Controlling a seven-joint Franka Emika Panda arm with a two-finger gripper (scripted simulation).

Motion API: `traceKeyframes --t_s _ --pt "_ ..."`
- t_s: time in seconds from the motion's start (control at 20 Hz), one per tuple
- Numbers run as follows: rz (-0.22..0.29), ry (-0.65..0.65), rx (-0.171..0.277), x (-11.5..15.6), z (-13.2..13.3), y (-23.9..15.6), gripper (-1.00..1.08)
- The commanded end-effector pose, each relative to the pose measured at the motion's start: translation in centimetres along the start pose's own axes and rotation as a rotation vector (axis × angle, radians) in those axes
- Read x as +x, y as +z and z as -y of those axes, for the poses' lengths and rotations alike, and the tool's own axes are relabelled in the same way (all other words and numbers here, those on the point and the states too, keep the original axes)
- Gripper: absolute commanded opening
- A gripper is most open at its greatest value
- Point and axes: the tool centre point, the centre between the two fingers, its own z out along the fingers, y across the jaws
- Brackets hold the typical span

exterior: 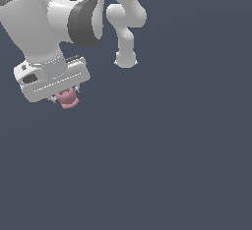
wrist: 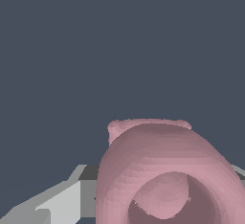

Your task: Pick up the object and move it to a goal position.

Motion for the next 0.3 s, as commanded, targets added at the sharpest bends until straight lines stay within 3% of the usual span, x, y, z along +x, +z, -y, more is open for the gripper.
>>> traceKeyframes --t_s 0.0,0.25 --pt "0.000 -0.001 0.000 -0.17 -0.58 -0.43 -1.00" --pt "0.000 -0.001 0.000 -0.27 -0.97 -0.69 -1.00"
